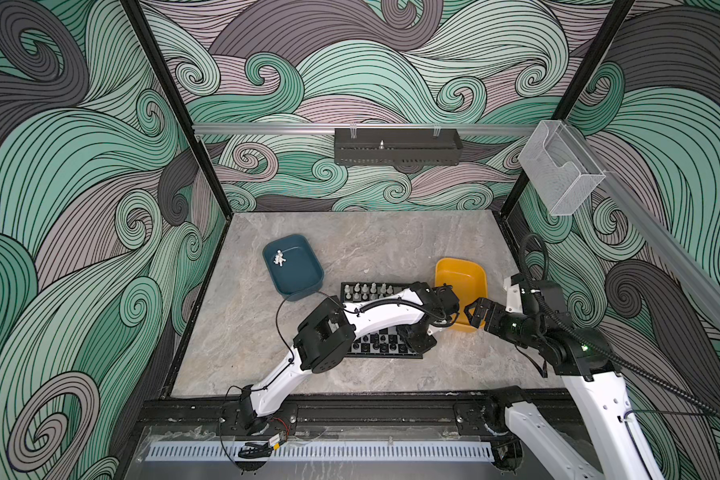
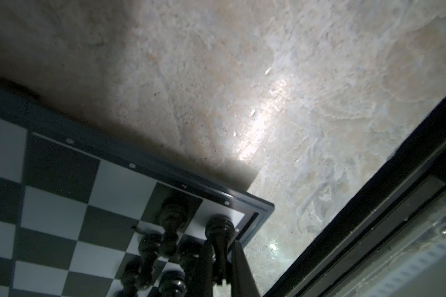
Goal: Set up the chess pieces on the board
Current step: 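Lower the black pawn onto the board's near corner and open the left gripper, then move the left gripper over the teal bin while the right rises above the yellow bin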
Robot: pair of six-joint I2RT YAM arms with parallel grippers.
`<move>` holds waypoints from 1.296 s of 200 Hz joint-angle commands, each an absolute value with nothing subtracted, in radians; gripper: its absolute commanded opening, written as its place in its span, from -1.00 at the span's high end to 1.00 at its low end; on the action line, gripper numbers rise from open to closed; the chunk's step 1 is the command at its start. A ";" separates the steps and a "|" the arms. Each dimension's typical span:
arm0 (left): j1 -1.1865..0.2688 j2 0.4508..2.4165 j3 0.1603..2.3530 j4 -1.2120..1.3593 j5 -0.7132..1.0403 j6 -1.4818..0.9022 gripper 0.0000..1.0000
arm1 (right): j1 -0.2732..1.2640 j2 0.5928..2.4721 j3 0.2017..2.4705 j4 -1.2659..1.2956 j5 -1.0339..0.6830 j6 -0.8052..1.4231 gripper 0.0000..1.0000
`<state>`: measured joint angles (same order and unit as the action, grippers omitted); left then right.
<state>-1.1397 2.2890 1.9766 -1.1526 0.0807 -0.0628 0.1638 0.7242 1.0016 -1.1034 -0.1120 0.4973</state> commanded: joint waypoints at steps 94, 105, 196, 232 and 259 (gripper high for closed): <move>-1.143 2.293 2.011 -1.169 0.091 -0.092 0.52 | 0.165 0.720 0.989 -1.095 -0.132 0.491 -1.00; -1.143 2.290 2.012 -1.166 0.095 -0.095 0.49 | 0.164 0.719 0.989 -1.094 -0.133 0.492 -1.00; -1.139 2.148 2.065 -1.187 0.055 -0.148 0.32 | 0.164 0.708 1.004 -1.095 -0.127 0.495 -1.00; -1.106 1.900 1.989 -1.167 -0.051 -0.190 0.06 | 0.162 0.731 1.013 -1.063 -0.148 0.500 -1.00; -1.041 1.636 1.784 -1.091 -0.186 -0.211 -0.40 | 0.163 0.717 0.991 -0.970 -0.168 0.540 -1.00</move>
<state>-1.1034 1.8519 1.9057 -1.1118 -0.0368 -0.1688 0.1635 0.7250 1.0012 -1.0657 -0.1398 0.5068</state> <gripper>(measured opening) 0.621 0.998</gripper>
